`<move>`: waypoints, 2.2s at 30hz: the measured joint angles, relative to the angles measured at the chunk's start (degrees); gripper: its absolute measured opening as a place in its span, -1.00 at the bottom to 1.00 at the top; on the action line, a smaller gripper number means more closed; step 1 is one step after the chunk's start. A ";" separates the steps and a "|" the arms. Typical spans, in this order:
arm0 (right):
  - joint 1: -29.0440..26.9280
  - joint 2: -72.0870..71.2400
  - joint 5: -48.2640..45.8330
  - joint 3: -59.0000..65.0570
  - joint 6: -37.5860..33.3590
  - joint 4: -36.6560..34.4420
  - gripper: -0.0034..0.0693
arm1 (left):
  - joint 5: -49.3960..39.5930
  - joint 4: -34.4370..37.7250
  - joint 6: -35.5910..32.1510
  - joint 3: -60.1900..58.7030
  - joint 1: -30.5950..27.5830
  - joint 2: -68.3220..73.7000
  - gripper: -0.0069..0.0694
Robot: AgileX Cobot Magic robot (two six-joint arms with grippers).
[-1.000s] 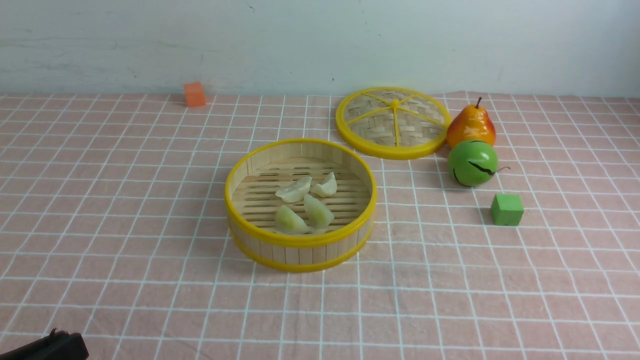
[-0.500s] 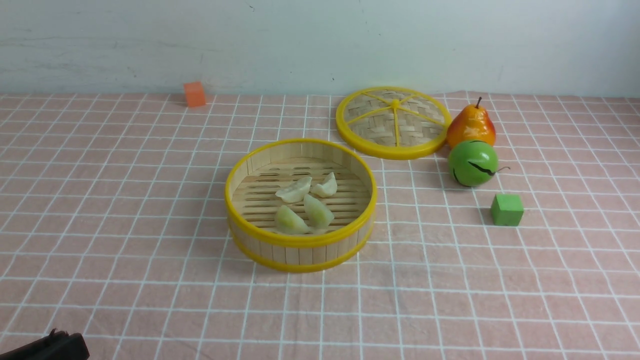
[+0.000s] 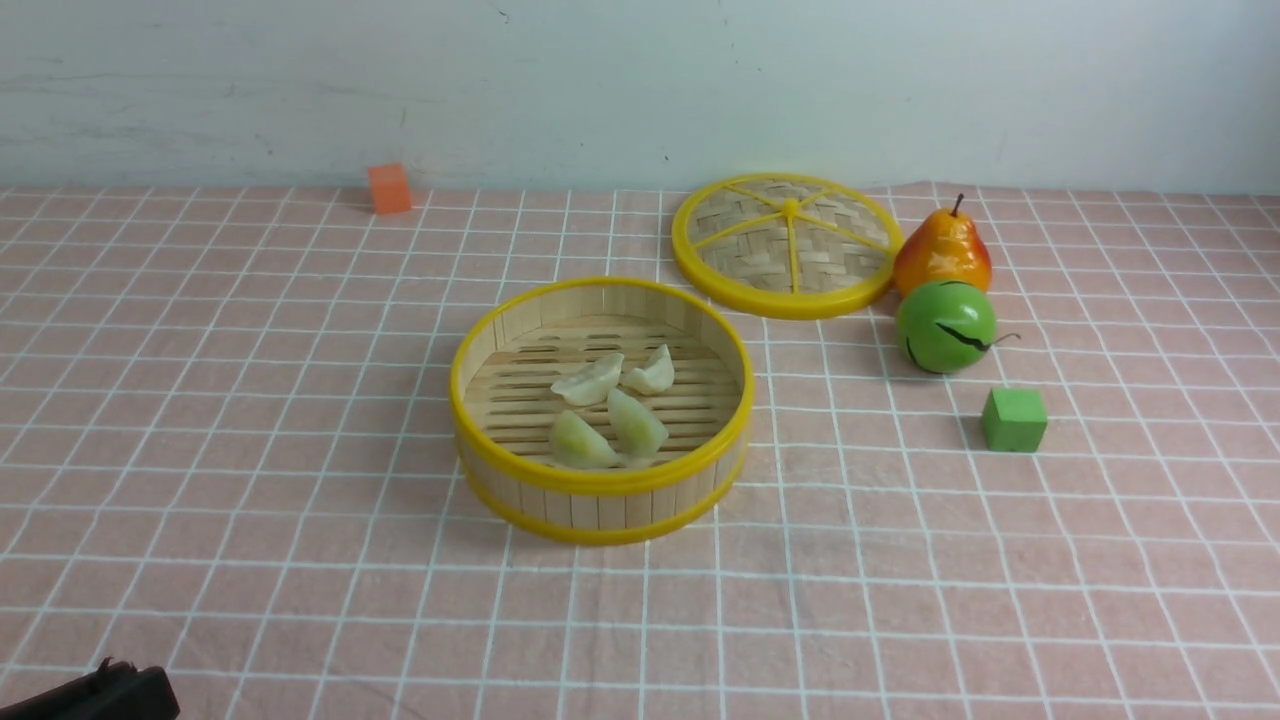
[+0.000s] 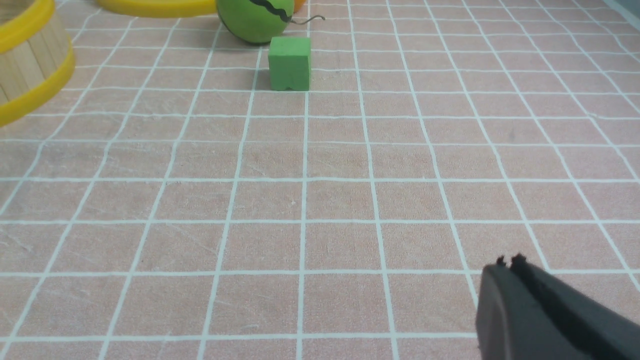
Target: Put the dumplings into the steamer on the table with the pink tablecloth.
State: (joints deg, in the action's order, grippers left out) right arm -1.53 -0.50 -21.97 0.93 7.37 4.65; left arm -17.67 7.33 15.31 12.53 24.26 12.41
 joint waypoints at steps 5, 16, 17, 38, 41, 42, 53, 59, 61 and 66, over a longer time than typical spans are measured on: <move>0.00 0.00 0.00 0.00 0.00 0.00 -0.90 | 0.68 -0.32 0.00 0.00 0.00 0.00 -0.47; 0.00 -0.04 -0.05 0.00 0.00 0.00 -0.85 | 10.02 -11.03 0.57 -7.22 -4.07 -0.65 -0.86; 0.00 -0.06 -0.05 0.00 0.00 0.00 -0.85 | 9.95 -11.03 0.81 -7.73 -5.33 -1.10 -0.86; 0.00 -0.06 -0.05 0.00 0.00 0.00 -0.82 | -3.16 -10.97 -3.79 -14.19 -25.10 -12.96 -0.86; 0.00 -0.06 -0.05 0.00 0.00 0.00 -0.82 | -4.07 -10.46 -6.91 -14.19 -25.10 -12.96 -0.86; 0.00 -0.06 -0.05 0.00 0.00 0.00 -0.82 | -4.13 -10.17 -7.33 -14.19 -25.10 -12.96 -0.86; 0.00 -0.06 -0.05 0.00 0.00 0.00 -0.79 | -4.13 -9.23 -7.97 -14.19 -25.10 -12.96 -0.86; 0.00 -0.06 -0.05 0.00 0.00 0.00 -0.79 | -4.13 -9.09 -7.97 -14.19 -25.10 -12.96 -0.86; 0.00 -0.06 -0.05 0.00 0.00 0.00 -0.79 | -4.13 -9.09 -7.97 -14.19 -25.10 -12.96 -0.86; 0.00 -0.06 -0.05 0.00 0.00 0.00 -0.79 | -4.13 -9.09 -7.97 -14.19 -25.10 -12.96 -0.86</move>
State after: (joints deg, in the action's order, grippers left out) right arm -1.53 -0.56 -22.01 0.93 7.37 4.65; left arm -21.80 -1.76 7.35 -1.66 -0.84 -0.54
